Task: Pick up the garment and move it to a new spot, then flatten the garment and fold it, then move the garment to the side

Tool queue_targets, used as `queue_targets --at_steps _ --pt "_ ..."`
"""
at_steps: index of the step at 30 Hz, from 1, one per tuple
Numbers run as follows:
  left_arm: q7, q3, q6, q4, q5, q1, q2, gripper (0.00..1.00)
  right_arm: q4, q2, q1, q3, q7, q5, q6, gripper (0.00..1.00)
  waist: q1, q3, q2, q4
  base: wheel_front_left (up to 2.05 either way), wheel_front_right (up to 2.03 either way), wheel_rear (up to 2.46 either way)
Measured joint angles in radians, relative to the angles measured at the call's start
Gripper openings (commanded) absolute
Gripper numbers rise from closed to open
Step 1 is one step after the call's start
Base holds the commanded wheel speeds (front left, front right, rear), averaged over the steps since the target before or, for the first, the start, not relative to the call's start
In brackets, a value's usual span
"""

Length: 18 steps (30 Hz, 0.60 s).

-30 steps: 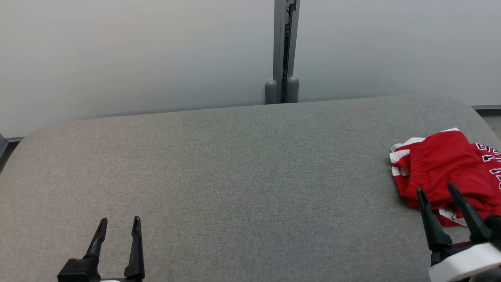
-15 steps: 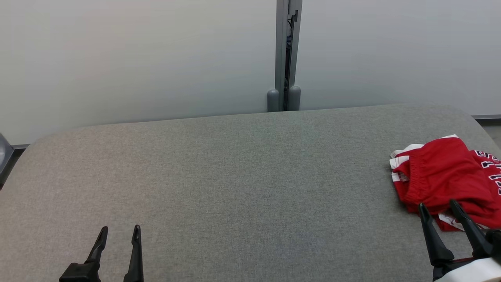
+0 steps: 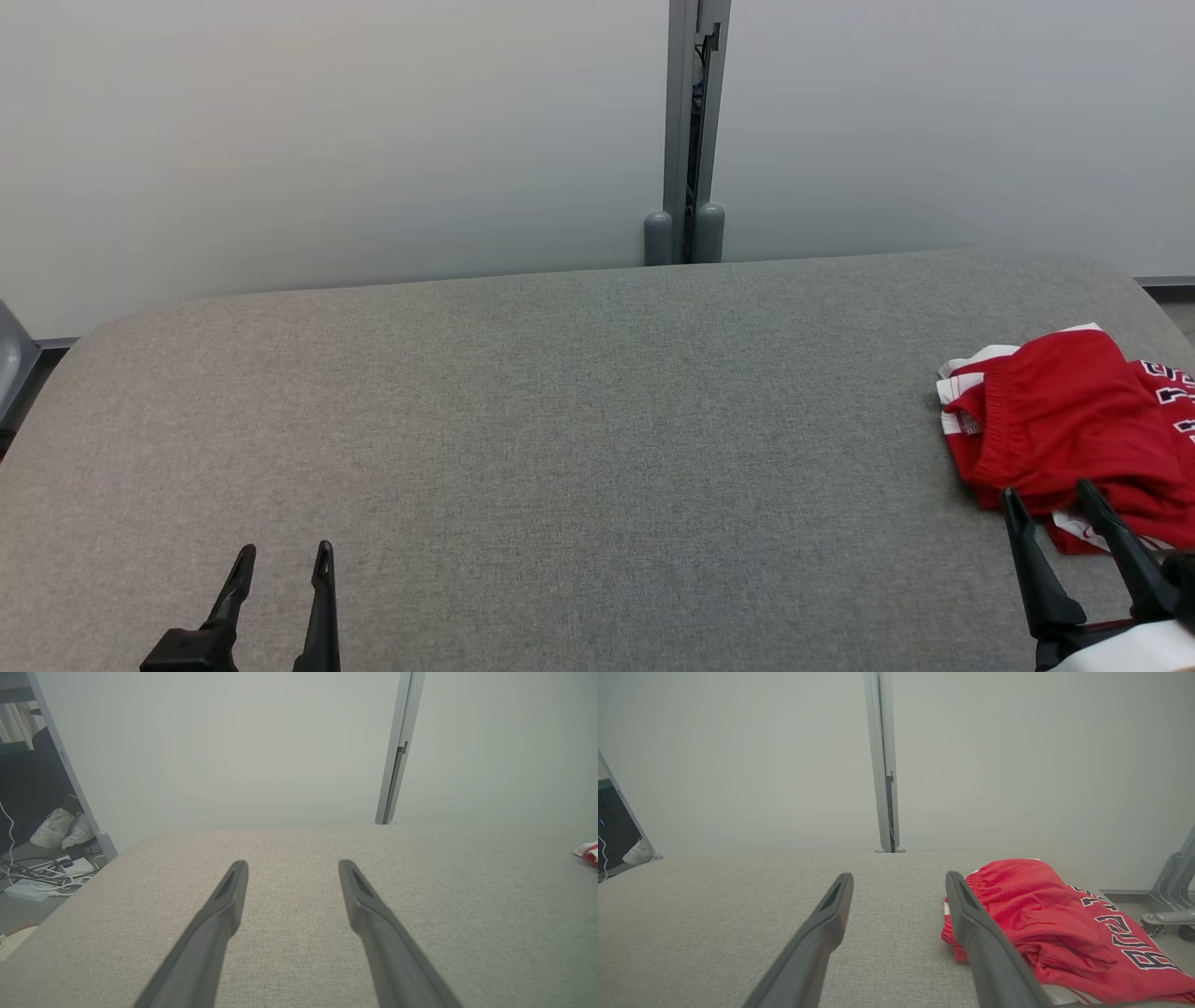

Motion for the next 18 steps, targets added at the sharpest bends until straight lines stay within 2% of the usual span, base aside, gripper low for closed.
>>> queue_targets --at_steps 18 --pt "-0.005 -0.01 0.006 0.012 -0.009 -0.002 0.002 1.0 -0.015 0.001 0.012 -0.009 0.014 -0.016 0.0 1.0 0.0 -0.001 0.0 0.002 0.0 0.0 0.0"
